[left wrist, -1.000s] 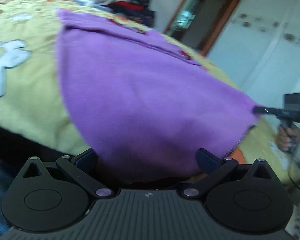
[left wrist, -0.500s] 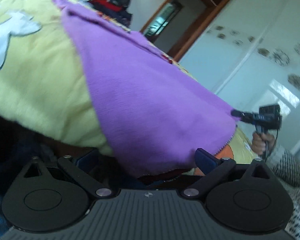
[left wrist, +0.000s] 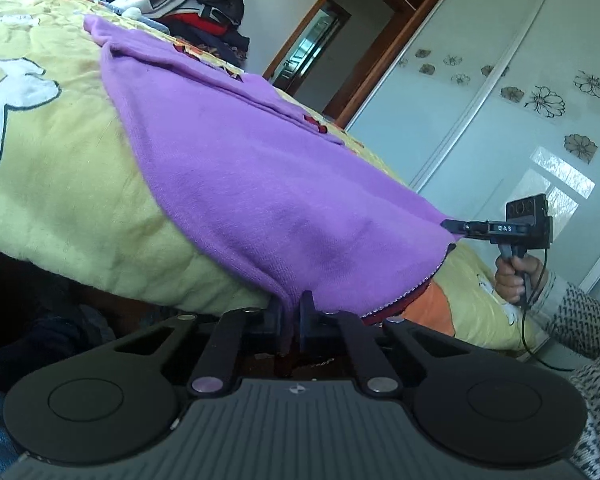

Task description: Fold small clothes

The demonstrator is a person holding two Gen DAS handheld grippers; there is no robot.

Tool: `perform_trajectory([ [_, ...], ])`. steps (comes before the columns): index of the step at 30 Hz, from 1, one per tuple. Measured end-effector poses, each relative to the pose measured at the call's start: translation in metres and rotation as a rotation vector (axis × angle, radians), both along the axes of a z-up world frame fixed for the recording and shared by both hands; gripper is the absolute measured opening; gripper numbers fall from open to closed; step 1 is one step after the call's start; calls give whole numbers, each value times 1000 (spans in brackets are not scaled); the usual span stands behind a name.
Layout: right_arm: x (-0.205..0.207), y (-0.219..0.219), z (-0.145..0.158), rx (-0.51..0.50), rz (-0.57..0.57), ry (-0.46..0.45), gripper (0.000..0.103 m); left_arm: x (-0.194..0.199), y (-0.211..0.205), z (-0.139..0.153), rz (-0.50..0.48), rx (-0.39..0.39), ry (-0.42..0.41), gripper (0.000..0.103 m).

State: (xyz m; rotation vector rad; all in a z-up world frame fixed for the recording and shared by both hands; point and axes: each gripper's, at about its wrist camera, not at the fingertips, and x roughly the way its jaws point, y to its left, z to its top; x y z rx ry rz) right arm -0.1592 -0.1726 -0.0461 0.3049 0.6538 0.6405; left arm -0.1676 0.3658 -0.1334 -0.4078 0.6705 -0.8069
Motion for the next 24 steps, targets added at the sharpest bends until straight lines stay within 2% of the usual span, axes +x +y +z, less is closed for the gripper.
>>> perform_trajectory([
  [4, -6, -1, 18, 103, 22, -45, 10, -3, 12, 25, 31, -130, -14, 6],
  [7, 7, -7, 32, 195, 19, -54, 10, 9, 21, 47, 72, -220, -10, 6],
  [10, 34, -12, 46, 251, -4, -56, 10, 41, 26, 62, 120, -276, 49, 6],
  [12, 61, -12, 51, 258, -31, -56, 10, 69, 24, 68, 145, -264, 81, 5],
  [15, 109, -10, 48, 198, -97, -43, 10, 122, 22, 72, 197, -215, 133, 3],
  [17, 149, -17, 35, 197, -215, 34, 10, 157, 28, 70, 252, -196, 168, 2],
  [19, 181, -17, 19, 110, -251, 110, 10, 188, 37, 64, 329, -147, 213, 2],
  [20, 192, -15, 11, 59, -257, 161, 20, 199, 40, 60, 363, -115, 233, 1],
  [21, 197, -12, 6, -15, -272, 200, 57, 203, 44, 58, 354, -117, 244, 2],
  [22, 195, -11, 5, -85, -288, 213, 77, 204, 44, 59, 321, -114, 258, 5],
  [23, 184, -12, 5, -108, -294, 183, 93, 198, 41, 64, 287, -95, 252, 26],
  [24, 169, -16, 6, -98, -267, 139, 92, 187, 36, 70, 241, -70, 213, 57],
])
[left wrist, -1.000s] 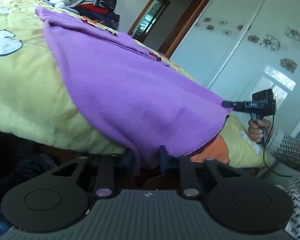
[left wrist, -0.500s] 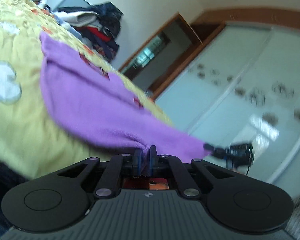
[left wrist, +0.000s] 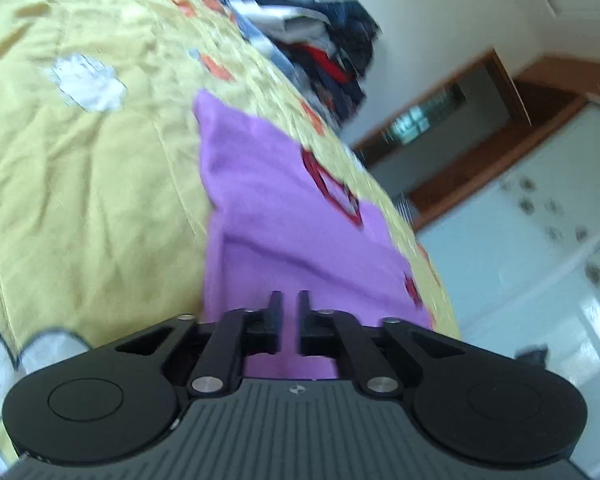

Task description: Fold small clothes

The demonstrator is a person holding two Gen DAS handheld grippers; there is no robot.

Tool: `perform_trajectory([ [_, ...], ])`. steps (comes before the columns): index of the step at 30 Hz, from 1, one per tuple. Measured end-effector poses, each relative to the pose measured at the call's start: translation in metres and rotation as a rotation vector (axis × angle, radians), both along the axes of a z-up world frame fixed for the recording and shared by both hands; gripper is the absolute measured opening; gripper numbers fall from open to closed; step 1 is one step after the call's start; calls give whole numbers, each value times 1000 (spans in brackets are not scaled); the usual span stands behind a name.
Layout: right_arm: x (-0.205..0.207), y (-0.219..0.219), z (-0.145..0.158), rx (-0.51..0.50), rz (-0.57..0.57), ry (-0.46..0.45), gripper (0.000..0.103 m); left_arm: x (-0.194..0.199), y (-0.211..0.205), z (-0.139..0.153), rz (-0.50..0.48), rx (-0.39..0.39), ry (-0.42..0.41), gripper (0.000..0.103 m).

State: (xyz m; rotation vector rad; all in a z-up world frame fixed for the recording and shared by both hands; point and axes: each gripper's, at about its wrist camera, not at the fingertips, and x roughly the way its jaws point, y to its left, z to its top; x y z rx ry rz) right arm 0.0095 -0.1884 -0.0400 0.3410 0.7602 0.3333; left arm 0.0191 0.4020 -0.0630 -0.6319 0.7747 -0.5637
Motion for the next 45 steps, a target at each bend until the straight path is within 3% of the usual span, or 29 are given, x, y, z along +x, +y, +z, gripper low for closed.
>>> perform_trajectory([
  [1, -13, -5, 0, 28, 36, -27, 92, -14, -6, 6, -46, 34, -40, 70],
  [2, -27, -10, 0, 63, 48, -48, 92, -27, -13, 12, -90, 67, -58, 96],
  [3, -42, -15, 0, 100, 63, -82, 92, -42, -20, 15, -126, 88, -75, 100],
  [5, -63, -18, 1, 174, 101, -117, 91, -67, -32, 14, -195, 99, -88, 101],
  [7, -72, -18, -2, 325, 128, -98, 81, -81, -46, 12, -180, 158, -60, 103],
  [8, -70, -15, -3, 373, 149, -78, 69, -85, -51, 9, -180, 161, -38, 103],
  [11, -59, 2, -12, 332, 90, 3, 63, -85, -71, 6, -163, 199, -21, 103],
  [13, -48, 12, -25, 367, 102, 50, 23, -80, -81, 3, -125, 219, -25, 103],
  [14, -44, 20, -28, 340, 94, 71, 4, -76, -84, 2, -102, 224, -13, 99],
  [16, -46, 32, -27, 313, 96, 51, 4, -73, -93, 7, -92, 253, 36, 31],
  [17, -48, 35, -21, 306, 93, 39, 4, -62, -96, 9, -81, 266, 80, 16],
  [22, -40, 37, 20, 427, 94, -15, 4, -40, -77, 16, -27, 127, 104, 14],
  [25, 9, 37, 37, 459, 33, -63, 5, -9, -67, 26, 24, 101, 79, 14],
  [26, 29, 37, 39, 446, 9, -86, 7, 3, -59, 28, 65, 78, 93, 18],
  [28, 76, 44, 32, 297, 22, -32, 48, 32, -37, 19, 168, 23, 153, 22],
  [29, 90, 46, 28, 169, -21, 22, 86, 46, -25, 11, 213, -1, 205, 36],
  [30, 90, 46, 29, 75, -47, 13, 86, 55, -11, 4, 256, -22, 273, 76],
  [31, 82, 43, 33, 68, 0, -46, 86, 56, 1, 3, 290, -31, 285, 89],
  [32, 69, 39, 38, 71, 38, -105, 84, 49, 12, 9, 317, -35, 234, 95],
  [35, 30, 31, 44, -69, 50, -266, 85, 27, 28, 26, 304, 39, 143, 101],
  [37, 14, 43, 44, -259, 113, -397, 85, 15, 23, 37, 258, 140, 73, 101],
  [40, 1, 83, 25, -659, 280, -535, 82, 14, -13, 47, 116, 424, -47, 101],
  [42, -4, 105, 7, -893, 385, -600, 54, 3, -52, 51, 14, 680, -208, 101],
  [45, -5, 114, -2, -971, 506, -631, 51, -20, -107, 48, -189, 935, -441, 102],
])
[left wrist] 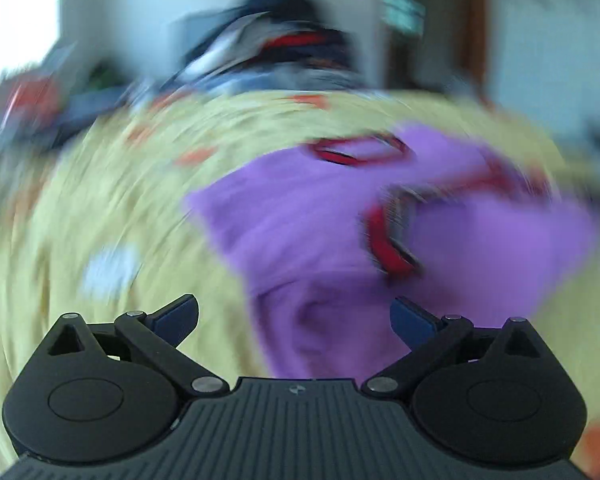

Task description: Fold small clothes

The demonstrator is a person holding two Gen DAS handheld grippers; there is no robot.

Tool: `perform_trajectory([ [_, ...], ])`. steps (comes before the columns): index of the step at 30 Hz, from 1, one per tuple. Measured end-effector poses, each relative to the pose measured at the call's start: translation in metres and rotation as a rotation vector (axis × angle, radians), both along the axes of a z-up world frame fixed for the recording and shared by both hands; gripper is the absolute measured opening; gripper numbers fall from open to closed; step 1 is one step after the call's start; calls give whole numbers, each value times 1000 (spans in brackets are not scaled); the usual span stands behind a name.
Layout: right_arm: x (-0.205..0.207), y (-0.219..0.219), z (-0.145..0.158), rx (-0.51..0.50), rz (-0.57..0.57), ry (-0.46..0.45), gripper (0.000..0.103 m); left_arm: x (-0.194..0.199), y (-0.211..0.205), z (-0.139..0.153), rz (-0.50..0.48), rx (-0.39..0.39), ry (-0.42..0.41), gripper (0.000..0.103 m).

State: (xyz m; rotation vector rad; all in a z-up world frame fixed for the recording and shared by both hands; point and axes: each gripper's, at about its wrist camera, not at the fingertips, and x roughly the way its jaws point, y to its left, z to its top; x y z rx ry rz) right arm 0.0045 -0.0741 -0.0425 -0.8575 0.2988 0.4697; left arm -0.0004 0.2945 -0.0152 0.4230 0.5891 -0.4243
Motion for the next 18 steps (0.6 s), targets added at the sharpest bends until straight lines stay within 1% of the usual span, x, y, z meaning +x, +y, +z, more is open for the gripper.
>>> perform_trajectory([
  [1, 2, 4, -4, -68, 15, -10, 51, -1, -14, -8, -46, 71, -42, 102],
  [2, 5, 7, -6, -117, 34, 27, 51, -2, -27, -14, -78, 142, -62, 102],
  [3, 8, 7, -8, -140, 60, 63, 51, 0, -36, -20, -111, 188, -59, 102],
  [4, 10, 9, -9, -153, 86, 79, 51, 1, -42, -23, -144, 207, -45, 102],
  [6, 16, 10, -15, -194, 110, 104, 51, 7, -49, -30, -181, 244, -44, 102],
  [7, 20, 10, -16, -194, 117, 121, 51, 13, -51, -32, -189, 249, -35, 102],
  [8, 23, 8, -17, -178, 123, 140, 51, 21, -51, -33, -195, 239, -6, 98],
  [9, 26, 6, -17, -159, 133, 153, 52, 27, -51, -32, -201, 220, 13, 92],
  [11, 29, 3, -17, -154, 150, 147, 52, 38, -56, -33, -218, 208, 30, 90],
  [12, 28, 2, -17, -156, 158, 142, 52, 43, -58, -34, -231, 214, 37, 86],
  [14, 28, 0, -17, -154, 172, 139, 52, 57, -62, -37, -239, 231, 45, 80],
  [16, 29, 0, -18, -163, 186, 126, 52, 69, -63, -40, -251, 226, 70, 65],
  [17, 26, -2, -18, -168, 195, 118, 52, 74, -62, -39, -253, 218, 83, 44],
  [18, 25, -3, -18, -175, 200, 110, 52, 77, -62, -39, -255, 223, 92, 28],
])
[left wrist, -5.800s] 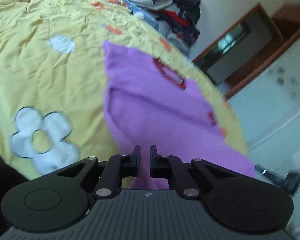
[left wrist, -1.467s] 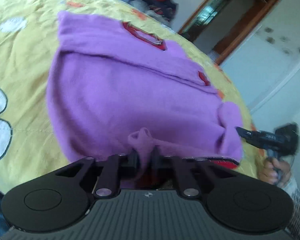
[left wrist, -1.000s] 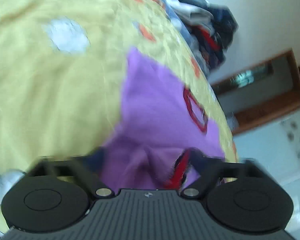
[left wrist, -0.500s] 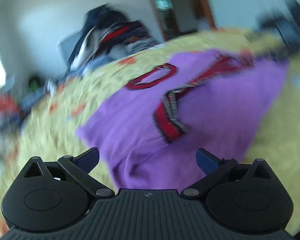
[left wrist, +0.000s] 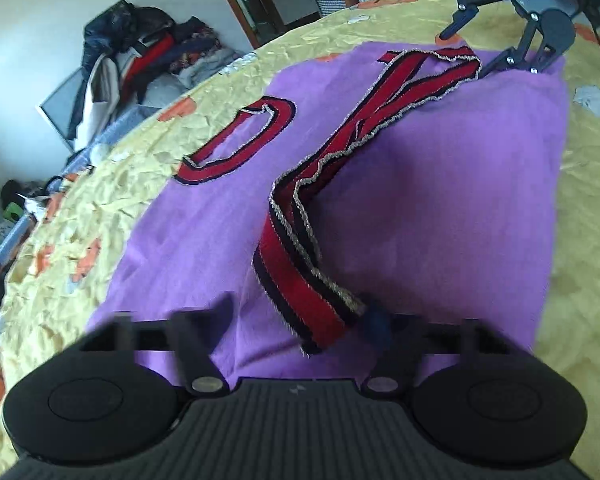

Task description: Fold small clothes

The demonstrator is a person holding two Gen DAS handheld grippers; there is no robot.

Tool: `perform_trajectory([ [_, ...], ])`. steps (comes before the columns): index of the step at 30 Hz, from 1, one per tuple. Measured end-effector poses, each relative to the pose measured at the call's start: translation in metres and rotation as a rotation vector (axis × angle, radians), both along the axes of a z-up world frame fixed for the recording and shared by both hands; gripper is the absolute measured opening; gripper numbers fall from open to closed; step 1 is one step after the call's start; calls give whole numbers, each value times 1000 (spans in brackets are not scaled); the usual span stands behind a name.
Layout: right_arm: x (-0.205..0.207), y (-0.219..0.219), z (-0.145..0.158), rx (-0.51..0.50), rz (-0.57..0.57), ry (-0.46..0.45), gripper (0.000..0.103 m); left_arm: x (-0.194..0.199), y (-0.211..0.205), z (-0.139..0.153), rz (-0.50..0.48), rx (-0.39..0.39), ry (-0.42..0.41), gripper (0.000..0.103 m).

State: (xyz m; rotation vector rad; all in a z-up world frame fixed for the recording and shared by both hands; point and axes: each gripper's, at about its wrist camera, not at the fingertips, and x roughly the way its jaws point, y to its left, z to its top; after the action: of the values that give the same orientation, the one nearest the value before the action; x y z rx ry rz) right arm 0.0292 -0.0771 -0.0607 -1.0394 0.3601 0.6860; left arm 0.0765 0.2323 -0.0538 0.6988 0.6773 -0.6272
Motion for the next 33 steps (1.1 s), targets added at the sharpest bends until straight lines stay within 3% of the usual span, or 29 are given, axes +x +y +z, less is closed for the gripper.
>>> perform_trajectory([
  [2, -5, 0, -1, -29, 24, -29, 53, 1, 1, 0, -16, 20, -9, 20],
  [8, -2, 8, -4, -122, 85, -68, 51, 13, 8, 4, 0, -37, 21, 18],
  [11, 5, 14, -9, -167, 51, -92, 8, 22, 14, 5, 34, -106, 37, 15],
  [13, 6, 14, -14, -186, 55, -113, 6, 29, 19, 4, 66, -155, 61, 14],
  [16, 2, 11, -10, -96, 25, -145, 5, 33, 31, 8, 135, -269, 87, 13],
  [19, 8, 2, 16, 199, -108, -56, 4, 29, 48, 15, 219, -414, 109, 12],
  [22, -3, -6, 36, 344, -159, -55, 4, 13, 64, 28, 283, -532, 85, 12],
  [30, -81, -32, 92, 628, -151, -84, 4, -70, 85, 83, 263, -710, 15, 11],
  [33, -131, -38, 103, 668, -119, -90, 4, -116, 89, 105, 222, -775, 7, 11],
])
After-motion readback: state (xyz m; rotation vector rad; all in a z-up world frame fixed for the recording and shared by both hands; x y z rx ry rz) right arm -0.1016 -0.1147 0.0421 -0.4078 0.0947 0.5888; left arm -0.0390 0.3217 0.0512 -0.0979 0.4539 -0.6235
